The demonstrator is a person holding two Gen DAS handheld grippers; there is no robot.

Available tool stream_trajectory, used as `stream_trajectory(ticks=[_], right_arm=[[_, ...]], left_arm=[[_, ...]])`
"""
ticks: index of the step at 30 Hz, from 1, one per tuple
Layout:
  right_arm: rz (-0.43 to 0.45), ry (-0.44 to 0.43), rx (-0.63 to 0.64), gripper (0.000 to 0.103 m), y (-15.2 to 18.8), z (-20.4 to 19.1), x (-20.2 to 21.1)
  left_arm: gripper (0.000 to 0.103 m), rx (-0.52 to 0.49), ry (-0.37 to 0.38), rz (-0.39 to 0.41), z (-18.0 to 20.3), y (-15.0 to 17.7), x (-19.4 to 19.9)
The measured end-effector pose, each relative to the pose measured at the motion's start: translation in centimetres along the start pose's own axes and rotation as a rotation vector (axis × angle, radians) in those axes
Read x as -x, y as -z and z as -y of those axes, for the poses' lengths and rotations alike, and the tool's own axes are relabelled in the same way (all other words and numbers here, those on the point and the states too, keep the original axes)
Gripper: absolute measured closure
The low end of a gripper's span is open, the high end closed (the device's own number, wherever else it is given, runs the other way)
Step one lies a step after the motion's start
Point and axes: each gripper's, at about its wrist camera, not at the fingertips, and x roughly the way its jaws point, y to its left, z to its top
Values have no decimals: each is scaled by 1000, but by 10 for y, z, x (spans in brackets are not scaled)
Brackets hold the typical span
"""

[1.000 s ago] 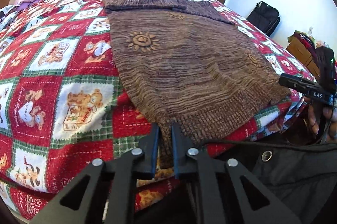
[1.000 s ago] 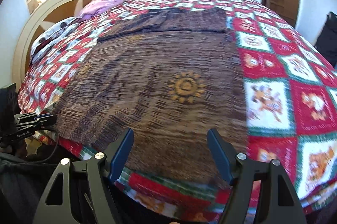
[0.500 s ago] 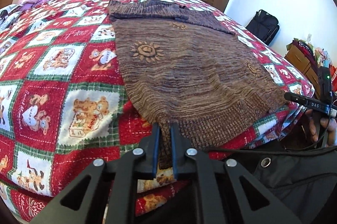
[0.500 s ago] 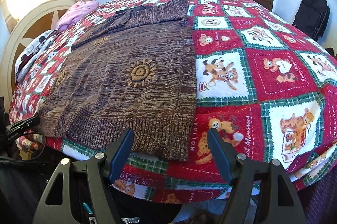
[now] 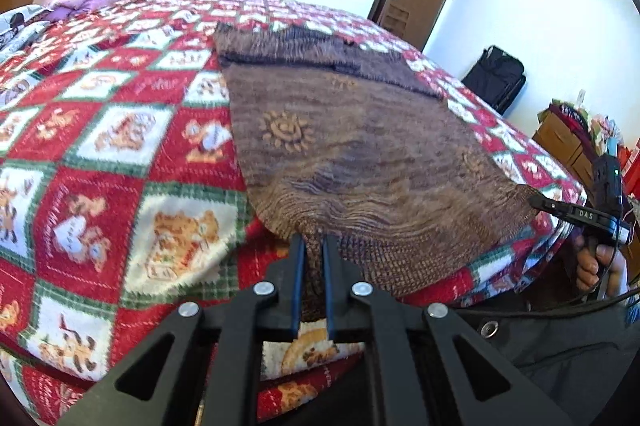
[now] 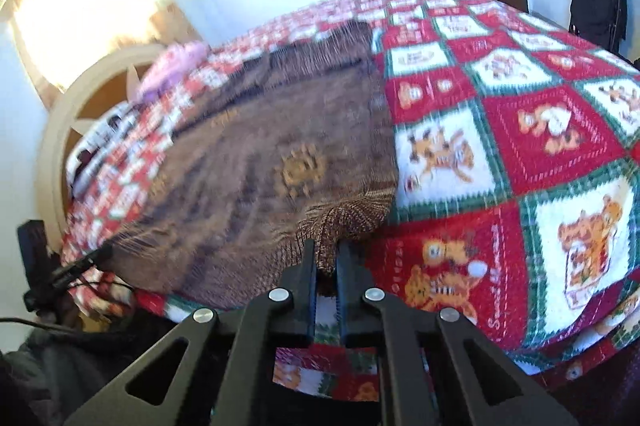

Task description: Fold small clothes

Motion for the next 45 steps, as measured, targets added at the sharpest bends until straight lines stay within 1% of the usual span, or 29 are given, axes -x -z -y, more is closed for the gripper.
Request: stream_trajectory(ticks=[3,9,14,20,27,34,40,45], right_arm=[[47,-19,3,96,-10,-6,8],[116,-19,20,96,-34,-16,15],[140,-19,23,96,-52,-19,12],[167,-21,-2,97,-75,-16,8],[210,-17,38,97,-113,-26,1],[229,-15,46,97,-154,-29,-19],[214,-18,33,97,-183,-29,-45],[203,-3,46,97,-204,-32,-66]], left_arm=[[94,20,11,24,-5,-9,7],[94,51,50,72,-8,-28,16],[94,54,69,108,-7,-46,19],[94,97,100,122,-15,-62,16],[94,109,107,158,-20,-87,14],[94,107,95,181,-25,-119,2],[94,126,83,172,-36,-148,-16],[94,158,82,161,-46,-171,-34]])
